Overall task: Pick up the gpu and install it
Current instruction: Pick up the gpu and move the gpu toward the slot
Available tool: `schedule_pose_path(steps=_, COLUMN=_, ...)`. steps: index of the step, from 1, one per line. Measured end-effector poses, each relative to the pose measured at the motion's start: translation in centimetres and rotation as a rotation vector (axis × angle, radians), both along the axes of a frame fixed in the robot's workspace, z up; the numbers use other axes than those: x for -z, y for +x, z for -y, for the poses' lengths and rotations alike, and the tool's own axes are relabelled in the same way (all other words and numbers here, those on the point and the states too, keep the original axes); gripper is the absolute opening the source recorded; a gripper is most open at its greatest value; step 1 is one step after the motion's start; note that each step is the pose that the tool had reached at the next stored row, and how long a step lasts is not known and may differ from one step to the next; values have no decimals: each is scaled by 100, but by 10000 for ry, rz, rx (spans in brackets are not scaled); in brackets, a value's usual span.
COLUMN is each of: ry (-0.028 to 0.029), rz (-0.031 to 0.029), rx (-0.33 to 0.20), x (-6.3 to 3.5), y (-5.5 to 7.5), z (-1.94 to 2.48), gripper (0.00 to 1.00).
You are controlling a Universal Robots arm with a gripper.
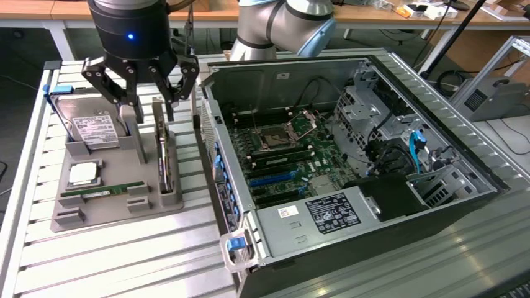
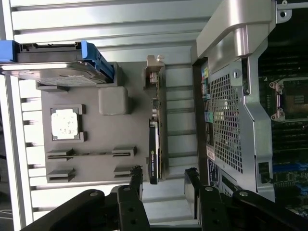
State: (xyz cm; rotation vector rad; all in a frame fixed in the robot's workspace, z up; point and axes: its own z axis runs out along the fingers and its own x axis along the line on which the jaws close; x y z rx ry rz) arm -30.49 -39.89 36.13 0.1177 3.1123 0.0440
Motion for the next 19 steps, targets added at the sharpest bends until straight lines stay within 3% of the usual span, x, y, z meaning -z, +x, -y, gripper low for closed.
schedule_pose_path(steps=19, ry=-1, rz=-1, rx=0, x=58, y=0, z=0, gripper=48)
